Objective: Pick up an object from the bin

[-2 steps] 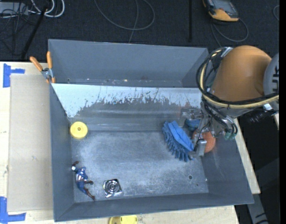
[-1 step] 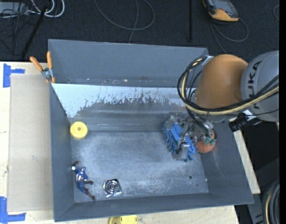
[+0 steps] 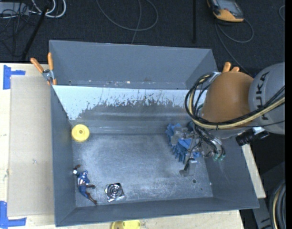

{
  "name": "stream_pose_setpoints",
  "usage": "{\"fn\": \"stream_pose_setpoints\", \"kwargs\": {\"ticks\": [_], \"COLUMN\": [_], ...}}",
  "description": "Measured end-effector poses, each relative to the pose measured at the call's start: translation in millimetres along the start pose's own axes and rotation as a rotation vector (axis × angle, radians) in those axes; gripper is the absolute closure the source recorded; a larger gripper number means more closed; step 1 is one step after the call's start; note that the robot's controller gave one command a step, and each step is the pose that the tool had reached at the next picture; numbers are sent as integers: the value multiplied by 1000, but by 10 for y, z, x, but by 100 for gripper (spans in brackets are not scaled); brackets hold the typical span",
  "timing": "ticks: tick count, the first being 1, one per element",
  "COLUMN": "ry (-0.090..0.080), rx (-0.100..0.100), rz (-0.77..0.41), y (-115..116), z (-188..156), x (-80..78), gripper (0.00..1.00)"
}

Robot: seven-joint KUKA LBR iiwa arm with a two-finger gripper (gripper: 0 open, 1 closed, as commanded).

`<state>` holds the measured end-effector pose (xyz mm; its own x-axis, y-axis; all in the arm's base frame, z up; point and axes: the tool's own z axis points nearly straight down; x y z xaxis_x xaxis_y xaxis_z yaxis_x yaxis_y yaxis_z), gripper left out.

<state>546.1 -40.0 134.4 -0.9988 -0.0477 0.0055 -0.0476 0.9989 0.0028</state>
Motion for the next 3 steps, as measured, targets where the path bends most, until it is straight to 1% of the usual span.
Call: {"fn": "stream_pose_setpoints", "kwargs": {"ticks": [1, 2, 3], "ry": [-5, -9, -10], "rx": [2, 2, 3], "rz": [10, 209, 92], "y": [-219, -381, -381], "z": [-66, -26, 388], "x": [-217, -305, -381], "gripper": [0, 0, 0]}}
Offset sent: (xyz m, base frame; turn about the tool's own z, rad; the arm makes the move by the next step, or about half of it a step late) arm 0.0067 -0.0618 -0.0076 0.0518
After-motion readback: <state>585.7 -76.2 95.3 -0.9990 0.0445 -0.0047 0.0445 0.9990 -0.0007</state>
